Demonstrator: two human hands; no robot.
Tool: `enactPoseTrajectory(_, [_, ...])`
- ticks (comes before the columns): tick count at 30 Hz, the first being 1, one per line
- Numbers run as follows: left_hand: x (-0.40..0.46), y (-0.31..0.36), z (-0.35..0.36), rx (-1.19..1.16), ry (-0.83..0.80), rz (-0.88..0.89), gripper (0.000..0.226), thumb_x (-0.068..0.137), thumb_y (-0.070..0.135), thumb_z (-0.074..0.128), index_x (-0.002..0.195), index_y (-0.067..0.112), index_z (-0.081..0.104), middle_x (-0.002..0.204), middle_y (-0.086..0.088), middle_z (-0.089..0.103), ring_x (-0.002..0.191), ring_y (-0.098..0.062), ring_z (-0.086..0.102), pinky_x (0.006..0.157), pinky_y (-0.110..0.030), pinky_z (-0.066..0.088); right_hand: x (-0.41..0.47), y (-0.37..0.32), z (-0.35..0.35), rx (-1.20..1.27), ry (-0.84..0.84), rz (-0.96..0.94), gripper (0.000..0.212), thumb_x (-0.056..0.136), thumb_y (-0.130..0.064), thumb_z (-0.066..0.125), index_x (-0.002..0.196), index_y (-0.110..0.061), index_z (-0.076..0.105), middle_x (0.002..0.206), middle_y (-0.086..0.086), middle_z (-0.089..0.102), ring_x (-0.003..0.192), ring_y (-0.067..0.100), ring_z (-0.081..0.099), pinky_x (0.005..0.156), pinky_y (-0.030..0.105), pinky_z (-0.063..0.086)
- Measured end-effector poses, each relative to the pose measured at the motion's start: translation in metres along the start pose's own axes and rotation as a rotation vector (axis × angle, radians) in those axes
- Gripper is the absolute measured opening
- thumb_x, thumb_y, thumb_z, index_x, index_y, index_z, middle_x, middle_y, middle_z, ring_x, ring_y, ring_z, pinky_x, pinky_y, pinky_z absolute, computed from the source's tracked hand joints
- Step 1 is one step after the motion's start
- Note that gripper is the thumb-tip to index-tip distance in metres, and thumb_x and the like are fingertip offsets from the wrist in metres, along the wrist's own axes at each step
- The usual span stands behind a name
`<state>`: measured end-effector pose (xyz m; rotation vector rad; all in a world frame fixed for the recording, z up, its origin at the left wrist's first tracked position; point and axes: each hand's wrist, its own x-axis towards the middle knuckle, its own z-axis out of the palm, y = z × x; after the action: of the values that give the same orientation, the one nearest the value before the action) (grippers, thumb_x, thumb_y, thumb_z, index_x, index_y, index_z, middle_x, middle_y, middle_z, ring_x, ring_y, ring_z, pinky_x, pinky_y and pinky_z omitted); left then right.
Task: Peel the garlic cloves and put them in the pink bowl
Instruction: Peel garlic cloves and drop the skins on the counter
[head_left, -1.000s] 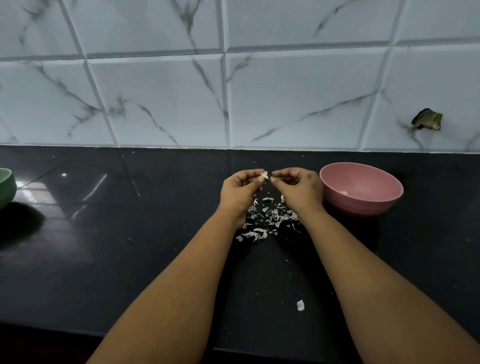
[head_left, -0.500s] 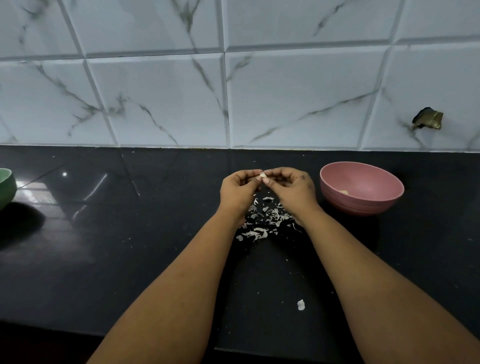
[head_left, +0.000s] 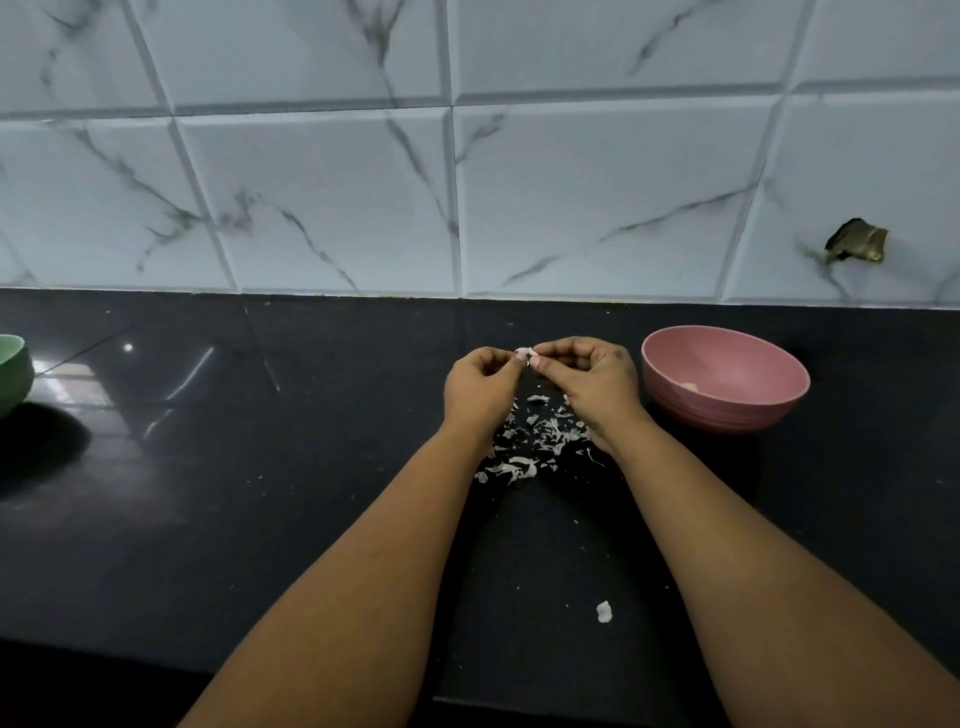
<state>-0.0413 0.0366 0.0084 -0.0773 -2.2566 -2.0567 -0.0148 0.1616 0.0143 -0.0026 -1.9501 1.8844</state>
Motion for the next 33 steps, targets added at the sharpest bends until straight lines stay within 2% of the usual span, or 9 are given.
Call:
enactPoseTrajectory(4, [0.0008,0.0005,-0.0023,0.006,0.063,0.038,0.033,0.087,0.039,0.071,0.073,0.010,0.063,0.065,0.000,0.060,0.058,-0.012,0.052,0.059,-0.033,0.046,0.0007,0.0015,-0.0008,-0.029,0.024,0.005,0.010,0.075,-0.008,0.080,0.079,-0.015,0.074,0.078,0.007,0.074,0.074,0.015,0.070,0.077,0.033,0.058])
enactPoseTrajectory(7, [0.0041,-0.0023,-0.0038,0.050,0.131,0.043,0.040,0.086,0.042,0.071,0.064,0.015,0.051,0.062,-0.004,0.054,0.058,-0.015,0.049,0.062,-0.033,0.046,0.0000,-0.0003,-0.0008,0.000,0.024,0.011,0.008,0.077,-0.007,0.079,0.081,-0.012,0.073,0.076,0.006,0.073,0.070,0.011,0.067,0.070,0.025,0.057])
enactPoseTrajectory(11, [0.0057,-0.0029,-0.0037,0.067,0.094,0.085,0.016,0.092,0.030,0.064,0.080,0.019,0.068,0.074,0.004,0.066,0.066,-0.012,0.057,0.071,-0.043,0.057,-0.0007,-0.0030,0.0013,0.026,0.019,0.027,0.007,0.086,-0.003,0.069,0.084,-0.010,0.071,0.075,0.006,0.070,0.064,0.005,0.063,0.063,0.015,0.052])
enactPoseTrajectory(15, [-0.0012,0.0012,-0.0008,-0.033,-0.005,0.161,0.001,0.089,0.025,0.072,0.089,0.024,0.072,0.085,0.004,0.074,0.085,-0.012,0.070,0.080,-0.029,0.056,0.0020,0.0002,0.0019,-0.014,0.025,0.054,0.009,0.090,-0.006,0.065,0.086,-0.012,0.070,0.079,0.007,0.071,0.069,0.008,0.064,0.067,0.017,0.053])
enactPoseTrajectory(21, [0.0004,-0.0020,-0.0020,-0.054,-0.059,0.164,0.004,0.085,0.018,0.076,0.084,0.014,0.075,0.080,-0.003,0.075,0.080,-0.015,0.072,0.077,-0.029,0.059,0.0015,0.0022,0.0039,-0.095,-0.035,0.076,0.012,0.095,-0.006,0.057,0.094,-0.007,0.068,0.082,0.005,0.069,0.069,0.005,0.061,0.061,0.015,0.049])
enactPoseTrajectory(25, [0.0020,-0.0028,-0.0011,-0.088,-0.087,0.156,0.003,0.088,0.011,0.071,0.089,0.013,0.074,0.084,-0.004,0.075,0.081,-0.012,0.071,0.080,-0.028,0.057,0.0029,-0.0016,0.0053,0.007,-0.014,0.127,0.026,0.099,-0.008,0.044,0.085,-0.008,0.066,0.077,0.008,0.065,0.067,0.011,0.058,0.060,0.020,0.049])
enactPoseTrajectory(27, [0.0013,-0.0021,-0.0010,-0.100,-0.101,0.157,0.007,0.089,0.008,0.069,0.093,0.012,0.074,0.088,-0.005,0.075,0.084,-0.013,0.071,0.081,-0.027,0.058,0.0032,-0.0021,0.0032,0.039,-0.023,0.131,0.022,0.096,-0.012,0.051,0.082,-0.009,0.068,0.077,0.009,0.067,0.069,0.013,0.060,0.063,0.024,0.050])
enactPoseTrajectory(30, [0.0008,-0.0019,-0.0014,-0.102,-0.095,0.166,0.011,0.088,0.005,0.070,0.089,0.015,0.073,0.086,-0.004,0.075,0.082,-0.010,0.071,0.077,-0.023,0.057,0.0007,0.0005,0.0010,-0.107,-0.026,0.077,0.004,0.086,-0.017,0.071,0.081,-0.016,0.071,0.084,0.008,0.073,0.075,0.012,0.065,0.070,0.026,0.056])
enactPoseTrajectory(33, [0.0015,-0.0024,-0.0010,-0.140,-0.094,0.164,0.011,0.088,0.006,0.071,0.088,0.017,0.074,0.085,-0.003,0.075,0.083,-0.010,0.071,0.078,-0.024,0.056,0.0001,-0.0008,0.0019,-0.114,-0.006,0.035,0.007,0.086,-0.013,0.072,0.080,-0.017,0.071,0.081,0.009,0.073,0.070,0.009,0.064,0.069,0.023,0.056])
